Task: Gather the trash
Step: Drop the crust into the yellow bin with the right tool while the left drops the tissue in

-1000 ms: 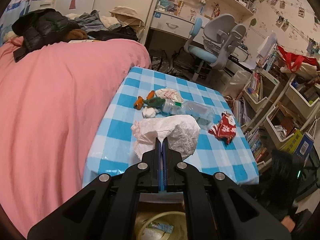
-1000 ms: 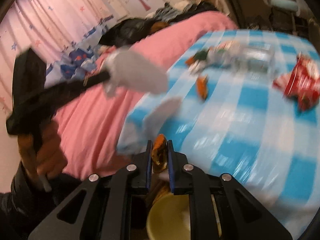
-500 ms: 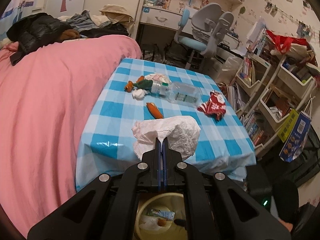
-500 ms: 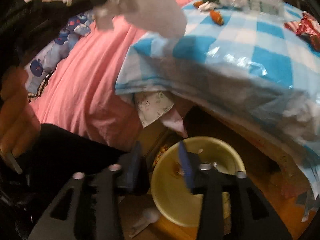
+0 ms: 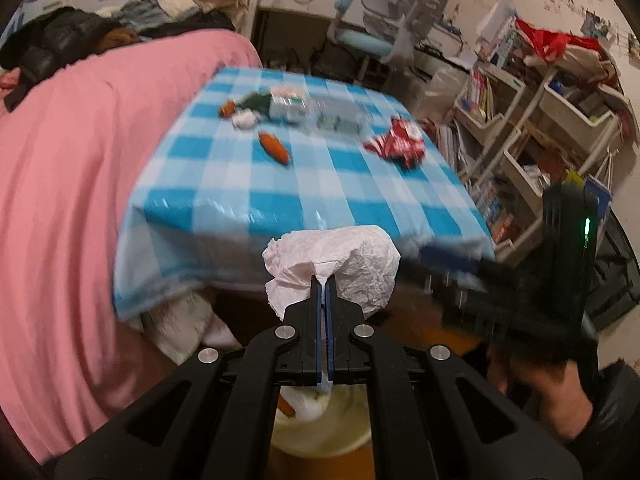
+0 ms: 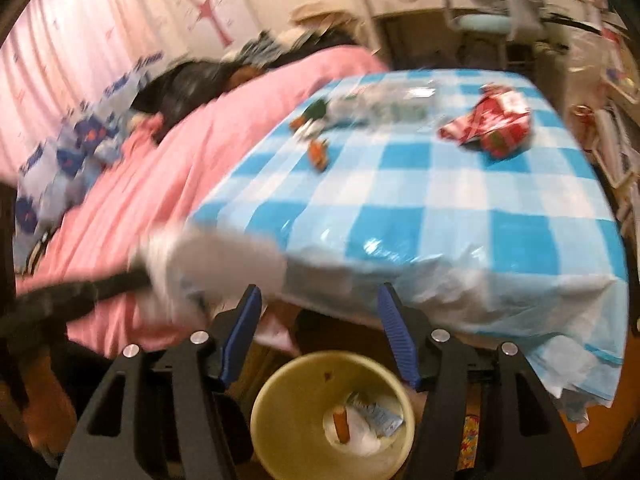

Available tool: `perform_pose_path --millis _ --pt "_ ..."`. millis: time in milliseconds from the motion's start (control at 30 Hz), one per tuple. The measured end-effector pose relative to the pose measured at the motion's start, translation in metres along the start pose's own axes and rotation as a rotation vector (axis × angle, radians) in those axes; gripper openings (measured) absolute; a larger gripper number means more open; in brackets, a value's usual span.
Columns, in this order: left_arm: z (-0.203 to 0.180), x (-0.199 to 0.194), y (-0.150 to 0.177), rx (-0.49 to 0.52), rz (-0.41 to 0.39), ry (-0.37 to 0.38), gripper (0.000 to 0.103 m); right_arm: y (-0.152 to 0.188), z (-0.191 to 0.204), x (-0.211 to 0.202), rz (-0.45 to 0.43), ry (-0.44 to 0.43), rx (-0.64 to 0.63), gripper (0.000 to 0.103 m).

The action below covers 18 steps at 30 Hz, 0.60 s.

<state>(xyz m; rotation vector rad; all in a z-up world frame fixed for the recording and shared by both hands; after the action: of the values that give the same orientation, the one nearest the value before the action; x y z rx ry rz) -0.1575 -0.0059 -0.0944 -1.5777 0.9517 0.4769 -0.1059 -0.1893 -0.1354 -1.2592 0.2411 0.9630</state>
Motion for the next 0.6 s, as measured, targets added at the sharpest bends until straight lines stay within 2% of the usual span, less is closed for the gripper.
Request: perform_pose_path --millis 133,300,333,400,467,500,600 --pt "-0.009 0.009 0.021 0.024 0.075 0.005 0.002 -0.004 -0.006 -0.005 -0.036 0.013 0.016 0.060" --pt "-0.012 0.025 0.041 0.053 0.187 -0.031 0.003 -0.003 -0.004 -0.003 -0.029 0.022 0.008 0.063" --pt "-0.011 0.027 0.042 0.053 0.195 -0.041 0.007 -0.002 -0.004 -0.004 -0.027 0.022 0.008 0.063" --pt "-0.008 0.026 0.041 0.046 0.190 -0.060 0.021 -0.001 -0.004 -0.005 -0.030 0.025 0.008 0.064" --pt "-0.004 0.021 0.037 0.033 0.159 -0.079 0.045 0.000 -0.004 -0.006 -0.031 0.027 0.009 0.065" --pt "-0.002 0.019 0.035 0.029 0.143 -0.089 0.049 0.000 -0.005 -0.006 -0.029 0.027 0.008 0.065" --pt "0.003 0.011 0.028 0.018 0.094 -0.125 0.053 0.003 -0.003 -0.005 -0.022 0.028 0.004 0.066"
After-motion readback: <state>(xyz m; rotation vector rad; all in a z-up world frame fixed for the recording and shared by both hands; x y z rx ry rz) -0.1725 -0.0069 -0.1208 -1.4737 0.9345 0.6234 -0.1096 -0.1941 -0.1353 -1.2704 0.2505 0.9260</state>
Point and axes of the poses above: each gripper's, at about its wrist camera, not at the fingertips, and x roughly the way its jaws point, z to its left, y to its underside, the point moved 5 cm from there along x, roughly the way its jaws point
